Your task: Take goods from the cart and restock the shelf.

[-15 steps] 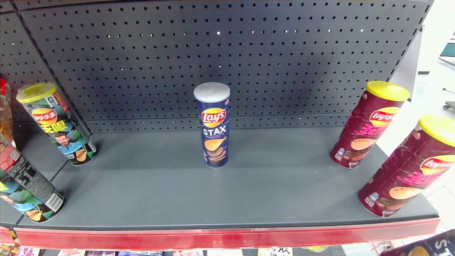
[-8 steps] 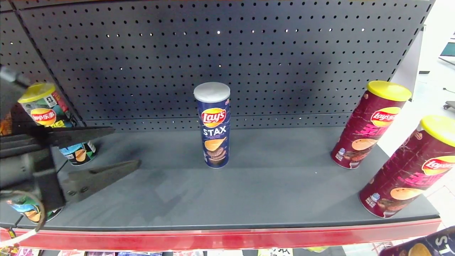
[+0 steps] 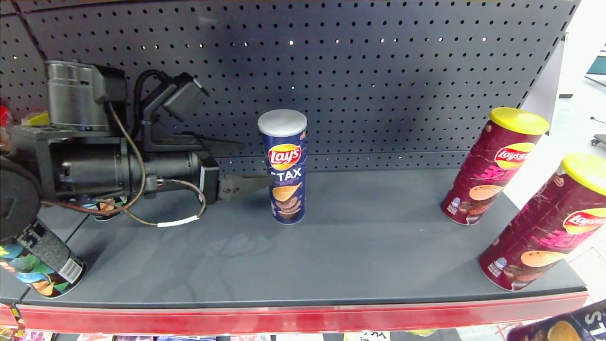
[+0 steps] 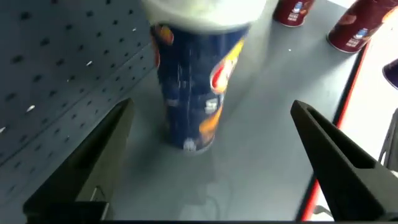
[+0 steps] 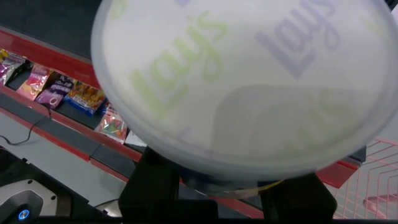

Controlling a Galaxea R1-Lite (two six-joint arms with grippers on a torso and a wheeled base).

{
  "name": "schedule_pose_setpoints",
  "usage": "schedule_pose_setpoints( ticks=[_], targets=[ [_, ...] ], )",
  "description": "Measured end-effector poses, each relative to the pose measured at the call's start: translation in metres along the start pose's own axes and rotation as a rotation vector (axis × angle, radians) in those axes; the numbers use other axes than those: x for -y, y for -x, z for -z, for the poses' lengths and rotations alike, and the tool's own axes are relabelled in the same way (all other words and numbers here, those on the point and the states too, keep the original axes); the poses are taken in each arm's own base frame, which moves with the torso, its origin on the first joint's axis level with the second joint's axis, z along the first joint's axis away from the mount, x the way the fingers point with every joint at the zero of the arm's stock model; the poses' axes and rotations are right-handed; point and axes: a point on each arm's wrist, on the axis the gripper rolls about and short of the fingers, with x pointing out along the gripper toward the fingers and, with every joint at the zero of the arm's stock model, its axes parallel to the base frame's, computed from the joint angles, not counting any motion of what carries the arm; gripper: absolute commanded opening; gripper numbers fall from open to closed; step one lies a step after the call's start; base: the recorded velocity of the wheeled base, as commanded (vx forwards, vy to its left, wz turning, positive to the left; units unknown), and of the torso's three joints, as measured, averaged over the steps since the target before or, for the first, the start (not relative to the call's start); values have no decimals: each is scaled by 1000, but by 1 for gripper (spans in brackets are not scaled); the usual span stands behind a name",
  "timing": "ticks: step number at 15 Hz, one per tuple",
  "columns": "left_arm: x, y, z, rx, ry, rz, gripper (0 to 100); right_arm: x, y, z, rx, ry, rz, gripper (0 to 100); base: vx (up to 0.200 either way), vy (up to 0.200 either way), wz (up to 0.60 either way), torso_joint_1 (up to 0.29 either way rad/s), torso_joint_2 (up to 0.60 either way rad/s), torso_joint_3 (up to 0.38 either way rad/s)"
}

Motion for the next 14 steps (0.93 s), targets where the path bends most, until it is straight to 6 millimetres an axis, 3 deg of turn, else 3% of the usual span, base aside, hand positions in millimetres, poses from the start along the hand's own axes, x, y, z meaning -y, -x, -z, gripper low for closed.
schedule_pose_setpoints(
  ticks=[9, 14],
  targets=[
    [-20, -45, -7, 5, -16, 16, 100, 0, 0, 0, 0, -1, 5, 0, 0, 0, 0, 0, 0, 0],
    [-17, -67, -9, 2, -24, 51, 100, 0, 0, 0, 0, -1, 5, 0, 0, 0, 0, 0, 0, 0]
  ],
)
